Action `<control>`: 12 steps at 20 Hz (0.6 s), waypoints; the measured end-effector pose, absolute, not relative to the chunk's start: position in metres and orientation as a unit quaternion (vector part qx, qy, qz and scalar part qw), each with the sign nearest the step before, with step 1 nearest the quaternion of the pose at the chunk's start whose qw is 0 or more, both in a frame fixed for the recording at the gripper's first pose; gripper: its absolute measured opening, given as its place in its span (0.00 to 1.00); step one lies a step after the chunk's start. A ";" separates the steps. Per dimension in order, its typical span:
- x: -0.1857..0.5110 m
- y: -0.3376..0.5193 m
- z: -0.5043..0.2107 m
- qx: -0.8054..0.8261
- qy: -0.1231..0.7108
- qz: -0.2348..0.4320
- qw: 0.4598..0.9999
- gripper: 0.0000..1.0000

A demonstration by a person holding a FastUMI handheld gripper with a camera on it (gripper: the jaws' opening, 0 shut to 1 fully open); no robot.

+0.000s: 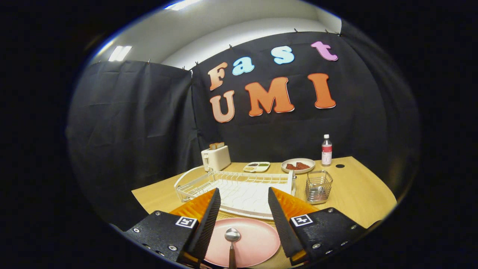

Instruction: Take the plate from the dish rack, then take the spoon from the basket and place it into the plate.

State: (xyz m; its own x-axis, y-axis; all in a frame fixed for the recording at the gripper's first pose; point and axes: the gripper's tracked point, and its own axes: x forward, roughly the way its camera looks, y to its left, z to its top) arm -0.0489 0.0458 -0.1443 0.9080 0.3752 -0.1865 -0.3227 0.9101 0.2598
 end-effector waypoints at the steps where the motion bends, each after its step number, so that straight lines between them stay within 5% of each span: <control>1: -0.046 0.043 -0.133 0.109 0.106 0.170 0.974 0.81; 12: -0.046 -0.005 -0.019 0.074 0.009 0.047 0.996 0.92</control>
State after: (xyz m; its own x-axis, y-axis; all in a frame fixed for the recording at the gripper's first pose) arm -0.0458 -0.0046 -0.0192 0.9954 0.0950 -0.0108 -0.0924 0.9848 0.1474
